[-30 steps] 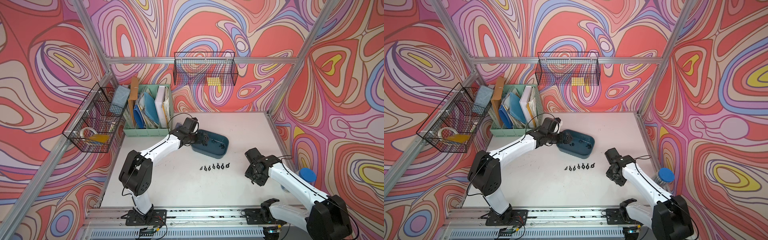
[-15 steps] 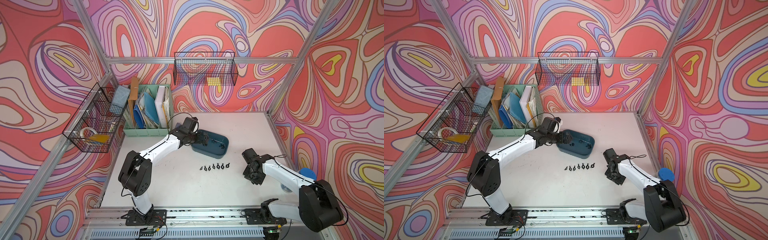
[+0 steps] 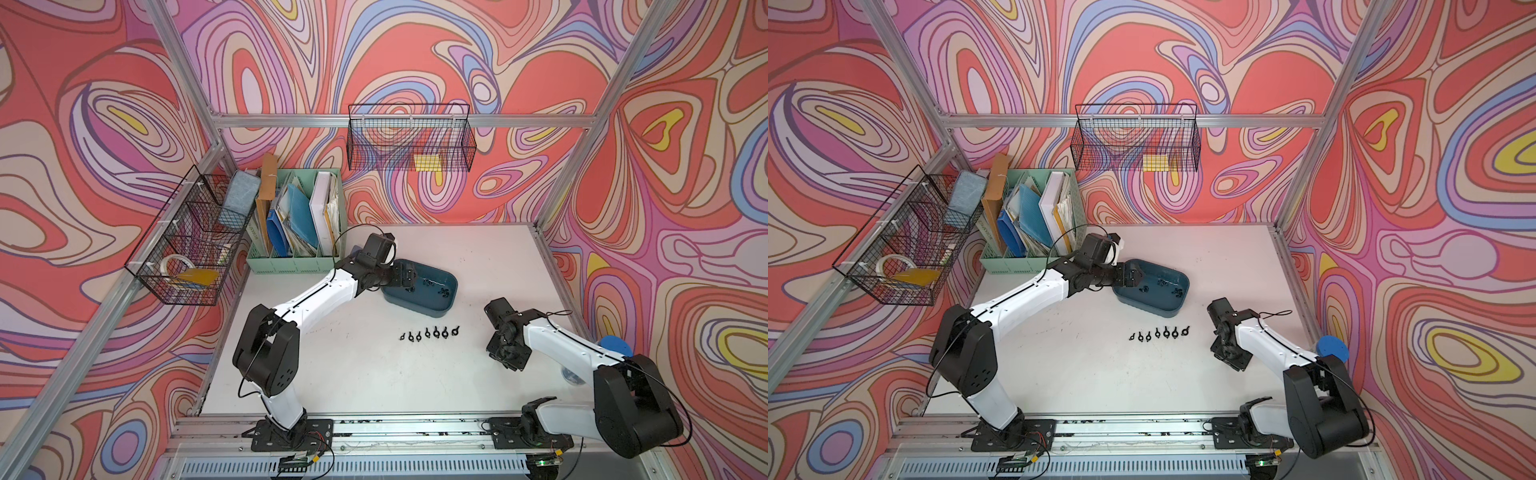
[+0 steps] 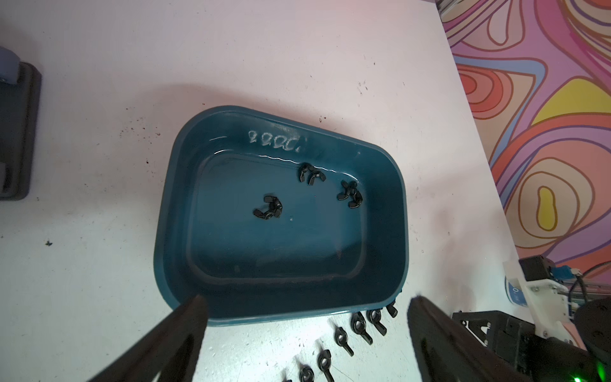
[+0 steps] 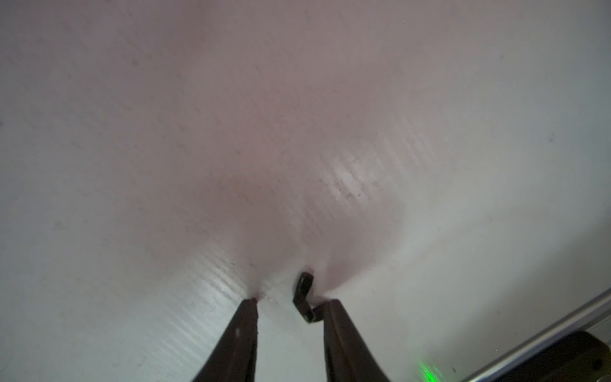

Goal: Take out the wing nut from the storage box
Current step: Pick up the wing nut from the center of the board.

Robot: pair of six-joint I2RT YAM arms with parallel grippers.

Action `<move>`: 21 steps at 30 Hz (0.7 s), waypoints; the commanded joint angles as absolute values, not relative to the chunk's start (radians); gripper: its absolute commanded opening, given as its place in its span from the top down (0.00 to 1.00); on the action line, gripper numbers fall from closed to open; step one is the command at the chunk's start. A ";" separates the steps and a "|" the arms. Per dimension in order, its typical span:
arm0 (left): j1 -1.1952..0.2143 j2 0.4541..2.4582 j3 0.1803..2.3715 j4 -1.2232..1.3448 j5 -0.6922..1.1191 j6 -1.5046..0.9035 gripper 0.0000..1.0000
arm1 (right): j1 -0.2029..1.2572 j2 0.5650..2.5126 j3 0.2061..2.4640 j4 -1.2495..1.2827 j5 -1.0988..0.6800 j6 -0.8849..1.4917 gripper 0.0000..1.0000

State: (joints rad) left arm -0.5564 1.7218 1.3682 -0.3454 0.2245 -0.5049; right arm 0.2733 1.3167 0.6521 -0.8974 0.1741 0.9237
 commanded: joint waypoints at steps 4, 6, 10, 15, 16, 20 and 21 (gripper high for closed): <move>-0.551 1.685 1.369 -0.352 0.220 -0.497 0.01 | 0.266 1.315 0.646 -0.899 0.191 0.927 0.70; -0.550 1.682 1.366 -0.352 0.219 -0.499 0.01 | 0.265 1.322 0.649 -0.898 0.181 0.922 0.70; -0.551 1.675 1.360 -0.351 0.216 -0.500 0.01 | 0.265 1.320 0.648 -0.899 0.164 0.930 0.71; -0.551 1.665 1.344 -0.345 0.211 -0.502 0.01 | 0.265 1.324 0.651 -0.888 0.131 0.927 0.74; -0.551 1.664 1.343 -0.343 0.211 -0.501 0.01 | 0.265 1.324 0.652 -0.886 0.129 0.928 0.74; -0.551 1.663 1.341 -0.343 0.210 -0.500 0.01 | 0.265 1.310 0.643 -0.842 0.101 0.922 0.77; -0.551 1.663 1.341 -0.344 0.208 -0.499 0.01 | 0.265 1.314 0.644 -0.837 0.091 0.922 0.77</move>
